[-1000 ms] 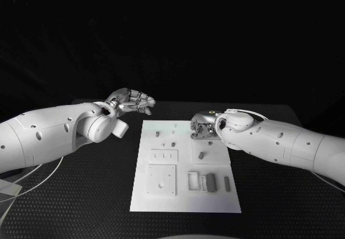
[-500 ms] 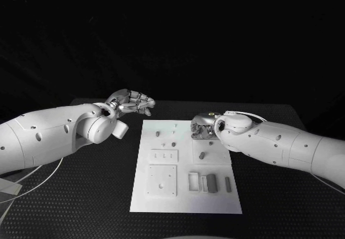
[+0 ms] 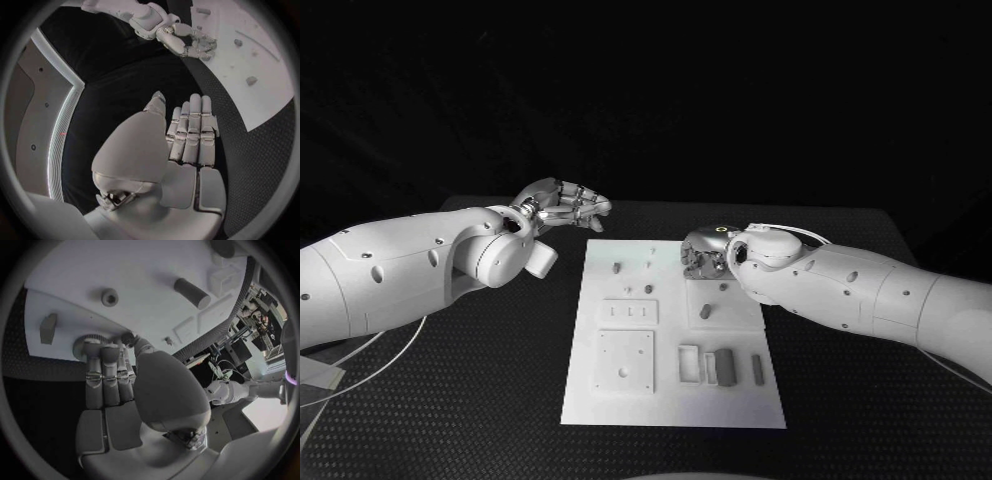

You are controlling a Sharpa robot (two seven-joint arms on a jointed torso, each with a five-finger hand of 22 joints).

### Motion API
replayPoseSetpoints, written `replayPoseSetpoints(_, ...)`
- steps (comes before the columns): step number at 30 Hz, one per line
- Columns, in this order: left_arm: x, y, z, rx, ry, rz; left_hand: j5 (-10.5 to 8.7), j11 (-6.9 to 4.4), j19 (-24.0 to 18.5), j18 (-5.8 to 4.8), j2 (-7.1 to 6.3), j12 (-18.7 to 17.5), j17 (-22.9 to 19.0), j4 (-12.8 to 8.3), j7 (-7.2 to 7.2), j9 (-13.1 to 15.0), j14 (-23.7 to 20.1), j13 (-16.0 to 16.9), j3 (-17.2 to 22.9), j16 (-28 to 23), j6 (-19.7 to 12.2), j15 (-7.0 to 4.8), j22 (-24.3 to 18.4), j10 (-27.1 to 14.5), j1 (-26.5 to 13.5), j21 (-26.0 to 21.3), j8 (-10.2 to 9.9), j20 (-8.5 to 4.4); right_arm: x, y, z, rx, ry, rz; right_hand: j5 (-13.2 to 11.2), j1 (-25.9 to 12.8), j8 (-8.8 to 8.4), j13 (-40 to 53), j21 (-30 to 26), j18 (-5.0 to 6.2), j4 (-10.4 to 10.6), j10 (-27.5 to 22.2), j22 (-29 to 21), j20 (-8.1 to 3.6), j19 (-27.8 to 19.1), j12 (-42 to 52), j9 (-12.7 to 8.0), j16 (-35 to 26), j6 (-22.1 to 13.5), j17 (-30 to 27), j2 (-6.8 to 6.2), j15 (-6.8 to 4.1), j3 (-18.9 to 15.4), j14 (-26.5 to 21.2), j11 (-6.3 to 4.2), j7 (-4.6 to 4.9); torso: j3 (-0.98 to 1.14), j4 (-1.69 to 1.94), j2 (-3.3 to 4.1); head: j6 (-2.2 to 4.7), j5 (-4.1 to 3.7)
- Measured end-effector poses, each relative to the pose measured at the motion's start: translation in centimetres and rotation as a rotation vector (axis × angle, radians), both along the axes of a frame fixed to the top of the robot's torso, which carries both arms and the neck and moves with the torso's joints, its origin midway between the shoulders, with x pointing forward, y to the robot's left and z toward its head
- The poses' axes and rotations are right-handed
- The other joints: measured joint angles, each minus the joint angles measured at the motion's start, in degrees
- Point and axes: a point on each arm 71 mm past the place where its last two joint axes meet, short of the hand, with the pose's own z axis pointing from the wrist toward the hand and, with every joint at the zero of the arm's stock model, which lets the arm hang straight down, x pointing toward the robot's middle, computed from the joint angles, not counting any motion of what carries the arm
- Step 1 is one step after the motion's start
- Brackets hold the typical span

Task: Assemble the parts on the task board

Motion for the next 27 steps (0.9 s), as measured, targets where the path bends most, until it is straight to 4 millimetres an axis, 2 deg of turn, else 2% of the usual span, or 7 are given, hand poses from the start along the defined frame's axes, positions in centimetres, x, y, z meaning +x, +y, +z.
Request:
replayPoseSetpoints(10, 0.00, 0.06, 0.01, 0.000, 0.000, 0.001, 0.00, 0.00, 0.21, -0.37, 0.00, 0.00, 0.11, 0.00, 0.00, 0.00, 0.00, 0.00, 0.00, 0.00, 0.00, 0.00, 0.00, 0.00, 0.00, -0.22, 0.00, -0.21, -0.18, -0.05, 0.05, -0.004, -0.009, 0.009, 0.00, 0.19, 0.00, -0.27, 0.00, -0.01, 0.00, 0.00, 0.00, 0.02, -0.18, -0.03, 0.00, 0.00, 0.02, -0.13, 0.14, 0.01, 0.00, -0.03, 0.00, 0.00, 0.01, -0.08, 0.08, -0.05, 0.04)
replayPoseSetpoints(17, 0.02, 0.21, 0.01, 0.000, 0.000, 0.004, 0.00, 0.00, 0.21, -0.38, 0.00, 0.00, 0.11, 0.00, 0.00, 0.01, 0.00, 0.01, 0.00, 0.00, 0.00, 0.00, 0.01, 0.00, 0.00, -0.22, 0.00, -0.21, -0.31, -0.10, 0.03, -0.009, -0.023, 0.013, 0.00, 1.34, 0.00, 0.36, -0.01, -0.01, -0.41, -0.06, -0.01, -0.09, -0.48, -0.21, -0.06, 0.00, 0.02, -0.25, -1.01, -0.17, -0.09, -0.25, 0.06, -0.01, 0.03, -0.11, 0.13, -0.08, 0.08)
replayPoseSetpoints(27, 0.04, 0.16, -0.01, 0.000, 0.001, 0.001, 0.00, 0.00, 0.21, -0.38, 0.00, 0.00, 0.16, 0.00, 0.00, 0.01, 0.00, 0.01, 0.00, -0.22, 0.00, 0.00, -0.04, 0.00, 0.00, -0.22, 0.00, -0.20, -0.43, 0.00, -0.04, -0.013, -0.061, 0.015, 0.00, 1.84, 0.19, 0.60, 0.21, -0.01, -0.65, 0.35, -0.01, -0.08, -0.48, 0.05, 0.19, 0.28, 0.27, -0.45, -1.50, -0.29, -0.34, -0.37, 0.47, -0.29, 0.07, -0.13, 0.19, 0.10, -0.02)
